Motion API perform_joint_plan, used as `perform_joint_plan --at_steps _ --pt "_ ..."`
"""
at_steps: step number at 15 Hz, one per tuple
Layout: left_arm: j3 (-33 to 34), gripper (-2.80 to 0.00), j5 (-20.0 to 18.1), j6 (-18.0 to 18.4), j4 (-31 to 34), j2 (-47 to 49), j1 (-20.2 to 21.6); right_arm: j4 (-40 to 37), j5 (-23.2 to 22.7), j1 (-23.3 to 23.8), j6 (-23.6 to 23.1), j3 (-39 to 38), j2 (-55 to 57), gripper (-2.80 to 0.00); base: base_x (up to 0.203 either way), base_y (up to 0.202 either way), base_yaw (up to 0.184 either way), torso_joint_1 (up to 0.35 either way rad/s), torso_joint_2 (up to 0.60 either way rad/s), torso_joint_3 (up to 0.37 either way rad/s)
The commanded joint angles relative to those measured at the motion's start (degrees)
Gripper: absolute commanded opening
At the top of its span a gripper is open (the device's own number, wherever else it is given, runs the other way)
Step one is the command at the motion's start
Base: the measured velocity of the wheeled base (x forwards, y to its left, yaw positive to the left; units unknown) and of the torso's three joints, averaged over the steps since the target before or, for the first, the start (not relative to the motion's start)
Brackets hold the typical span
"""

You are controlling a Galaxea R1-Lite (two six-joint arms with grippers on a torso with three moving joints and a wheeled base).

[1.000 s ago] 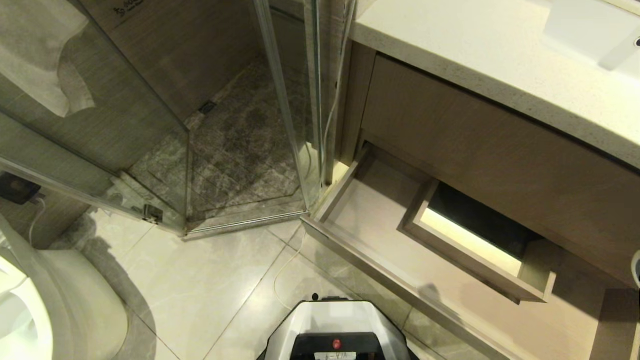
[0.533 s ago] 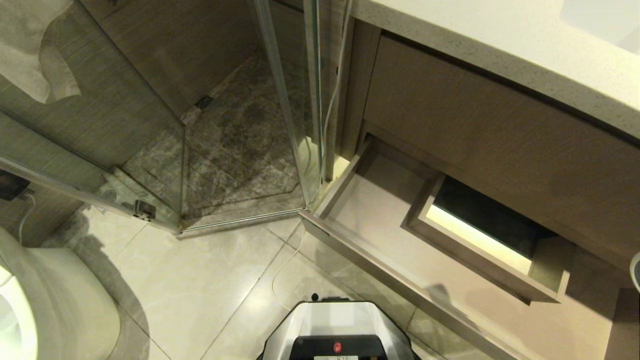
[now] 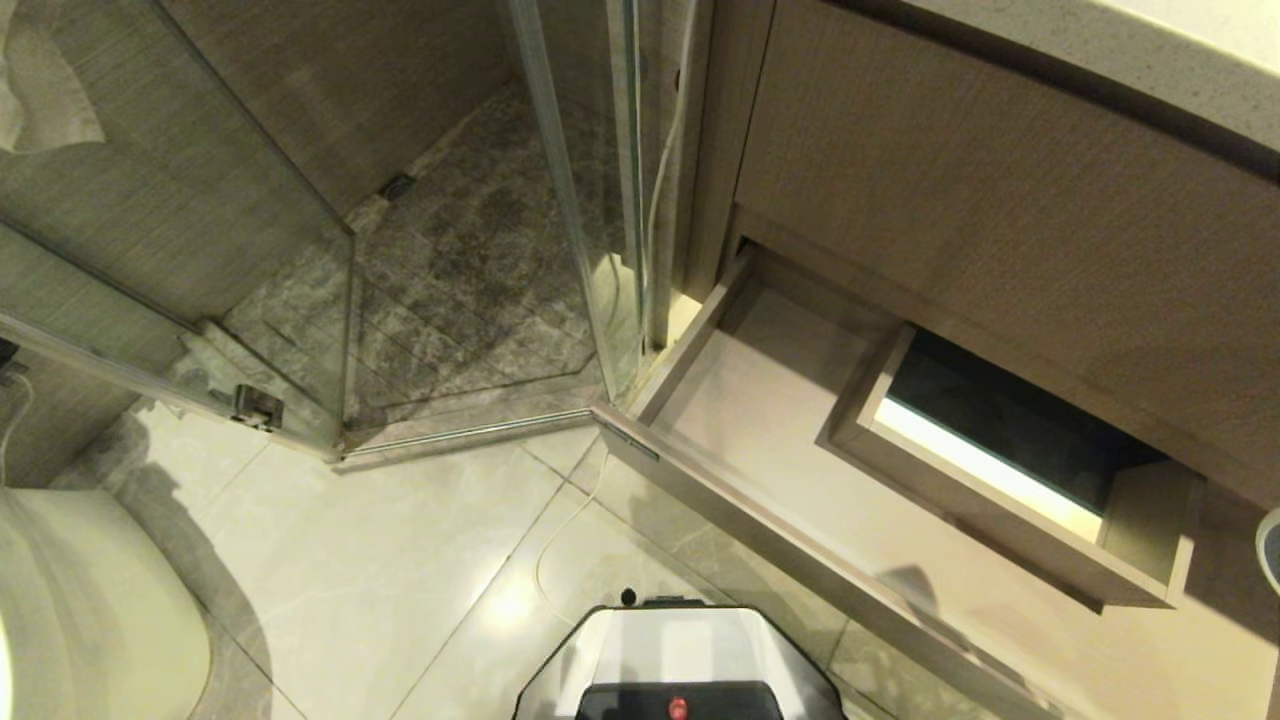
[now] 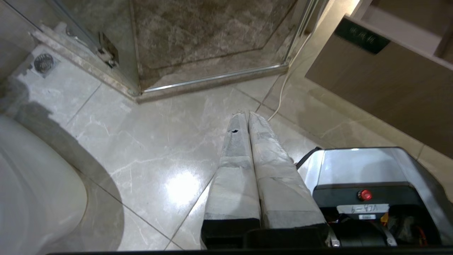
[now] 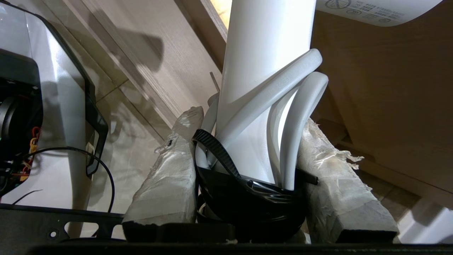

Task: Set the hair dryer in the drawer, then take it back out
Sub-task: Put it into the drawer

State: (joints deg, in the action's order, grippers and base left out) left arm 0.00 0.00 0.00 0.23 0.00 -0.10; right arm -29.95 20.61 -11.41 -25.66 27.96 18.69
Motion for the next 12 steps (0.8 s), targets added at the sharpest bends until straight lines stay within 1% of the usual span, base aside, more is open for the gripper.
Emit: perform_joint_plan --at_steps 1,3,6,9,12 --pt "0.09 -2.8 0.0 0.0 0.03 0.0 0.01 -0.11 0.13 -0.02 -0.18 -0.36 -0.23 -2.8 0.0 0.0 0.0 -0.349 0.52 0.124" --pt "0.09 -2.8 0.0 0.0 0.03 0.0 0.01 0.51 0.13 -0.02 -0.18 -0.89 -0.23 -2.8 0.0 0.0 0.0 -0.342 0.47 0.134" --pt "0.09 -2.8 0.0 0.0 0.03 0.0 0.01 0.68 0.22 -0.02 -0.18 -1.24 -0.41 -2.8 0.0 0.0 0.0 -0.165 0.4 0.221" --pt "0.09 -2.8 0.0 0.0 0.03 0.0 0.01 0.68 0.22 -0.02 -0.18 -1.24 -0.41 -2.8 0.0 0.0 0.0 -0.038 0.38 0.346" --pt "0.09 -2.8 0.0 0.0 0.03 0.0 0.01 0.74 0.22 0.0 -0.18 -1.27 -0.43 -2.8 0.0 0.0 0.0 0.06 0.24 0.314"
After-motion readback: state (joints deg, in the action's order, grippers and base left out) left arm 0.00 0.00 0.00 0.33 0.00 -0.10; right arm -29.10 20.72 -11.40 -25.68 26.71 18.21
